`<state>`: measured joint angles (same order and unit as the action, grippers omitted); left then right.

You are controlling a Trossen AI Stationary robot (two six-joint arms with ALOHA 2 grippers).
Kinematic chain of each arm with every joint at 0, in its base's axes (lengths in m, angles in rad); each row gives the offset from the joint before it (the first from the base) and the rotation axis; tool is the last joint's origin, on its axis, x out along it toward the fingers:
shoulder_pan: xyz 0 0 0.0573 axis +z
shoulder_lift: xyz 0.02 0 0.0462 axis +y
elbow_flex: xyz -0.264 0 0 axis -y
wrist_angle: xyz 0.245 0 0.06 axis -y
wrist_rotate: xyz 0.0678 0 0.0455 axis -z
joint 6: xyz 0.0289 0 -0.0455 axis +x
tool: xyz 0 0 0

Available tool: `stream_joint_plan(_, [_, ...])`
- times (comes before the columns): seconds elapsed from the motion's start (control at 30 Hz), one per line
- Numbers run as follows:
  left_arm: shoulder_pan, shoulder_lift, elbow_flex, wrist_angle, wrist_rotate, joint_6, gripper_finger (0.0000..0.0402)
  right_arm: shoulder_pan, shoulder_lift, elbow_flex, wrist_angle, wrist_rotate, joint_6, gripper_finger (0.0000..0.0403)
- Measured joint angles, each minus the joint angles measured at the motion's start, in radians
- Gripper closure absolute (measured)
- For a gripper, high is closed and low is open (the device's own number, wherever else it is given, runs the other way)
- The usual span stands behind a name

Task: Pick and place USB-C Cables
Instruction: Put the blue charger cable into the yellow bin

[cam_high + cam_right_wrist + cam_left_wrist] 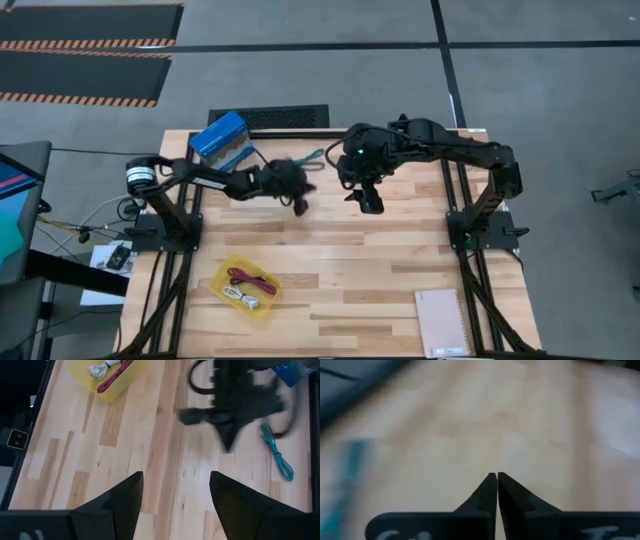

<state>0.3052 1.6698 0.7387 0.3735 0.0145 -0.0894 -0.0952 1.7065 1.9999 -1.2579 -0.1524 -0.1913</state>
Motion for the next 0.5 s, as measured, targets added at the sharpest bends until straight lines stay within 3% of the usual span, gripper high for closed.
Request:
stream_joint_plan(0.2, [0.074, 0.014, 0.000, -0.021, -0.272, 0.013, 0.0401, 0.001, 0.000, 0.000, 0.001, 0.000, 0.000, 0.0149])
stream_joint_plan(0.5, [0.147, 0.097, 0.013, -0.068, -0.386, 0.026, 0.0401, 0.001, 0.000, 0.000, 0.015, 0.000, -0.001, 0.0149])
